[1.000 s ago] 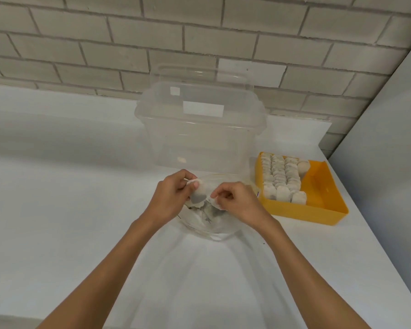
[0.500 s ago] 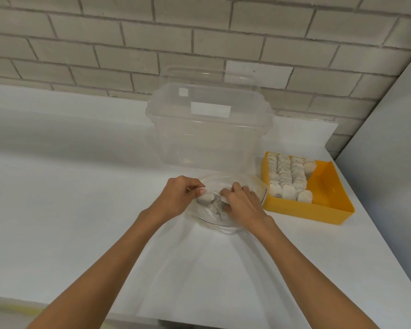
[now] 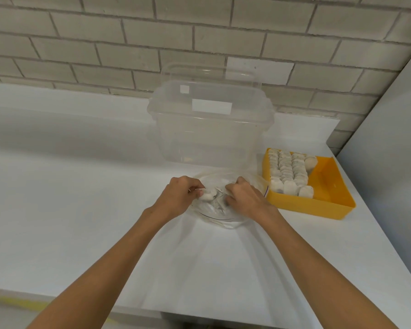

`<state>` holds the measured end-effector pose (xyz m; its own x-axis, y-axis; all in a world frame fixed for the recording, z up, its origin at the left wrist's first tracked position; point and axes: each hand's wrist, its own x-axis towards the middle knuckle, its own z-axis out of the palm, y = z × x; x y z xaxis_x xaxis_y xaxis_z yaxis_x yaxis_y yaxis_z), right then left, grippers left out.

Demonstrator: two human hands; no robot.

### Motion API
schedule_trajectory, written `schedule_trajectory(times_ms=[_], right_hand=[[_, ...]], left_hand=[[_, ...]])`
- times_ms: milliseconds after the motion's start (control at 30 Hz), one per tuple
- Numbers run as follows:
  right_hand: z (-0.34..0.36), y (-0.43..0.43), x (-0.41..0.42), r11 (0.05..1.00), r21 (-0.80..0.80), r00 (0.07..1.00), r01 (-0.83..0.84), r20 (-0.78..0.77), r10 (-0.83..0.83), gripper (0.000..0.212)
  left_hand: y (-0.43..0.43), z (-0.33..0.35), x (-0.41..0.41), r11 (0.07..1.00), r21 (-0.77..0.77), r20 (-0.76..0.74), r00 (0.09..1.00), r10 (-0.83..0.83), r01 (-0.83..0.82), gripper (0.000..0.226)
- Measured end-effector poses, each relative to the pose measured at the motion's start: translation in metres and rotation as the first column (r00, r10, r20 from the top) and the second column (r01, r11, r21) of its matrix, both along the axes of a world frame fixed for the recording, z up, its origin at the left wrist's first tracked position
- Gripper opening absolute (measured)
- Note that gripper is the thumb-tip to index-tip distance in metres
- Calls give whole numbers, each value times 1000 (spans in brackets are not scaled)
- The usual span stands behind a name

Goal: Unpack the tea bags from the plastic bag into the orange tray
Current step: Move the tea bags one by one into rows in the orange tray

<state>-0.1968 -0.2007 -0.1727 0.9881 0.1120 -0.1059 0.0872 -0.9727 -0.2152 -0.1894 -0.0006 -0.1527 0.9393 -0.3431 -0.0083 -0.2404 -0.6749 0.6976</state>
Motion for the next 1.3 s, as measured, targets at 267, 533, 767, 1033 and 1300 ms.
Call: schedule_trajectory(times_ms=[267, 533, 767, 1033, 1300], right_hand=[[-3, -2, -4, 990, 141, 996, -17, -90, 30, 50], [-16, -1, -12, 995, 90, 990, -42, 137, 30, 11], [11, -5, -37, 763, 638, 932, 100, 210, -297, 9], [38, -13, -53, 751, 647, 832, -129, 483, -273, 4], [41, -33, -52, 932, 272, 683, -239, 729, -38, 7]], left_hand=[[0, 0, 2, 1000, -22, -19, 1000, 3, -4, 13], [-4, 15, 3, 998, -53, 6, 1000, 17, -17, 12], [-11, 30, 5, 987, -157, -43, 998, 37, -43, 10], [-35, 46, 3, 908, -415, -303, 950, -79, -57, 9], [-67, 65, 5, 756, -630, -460, 870, -178, -178, 27]])
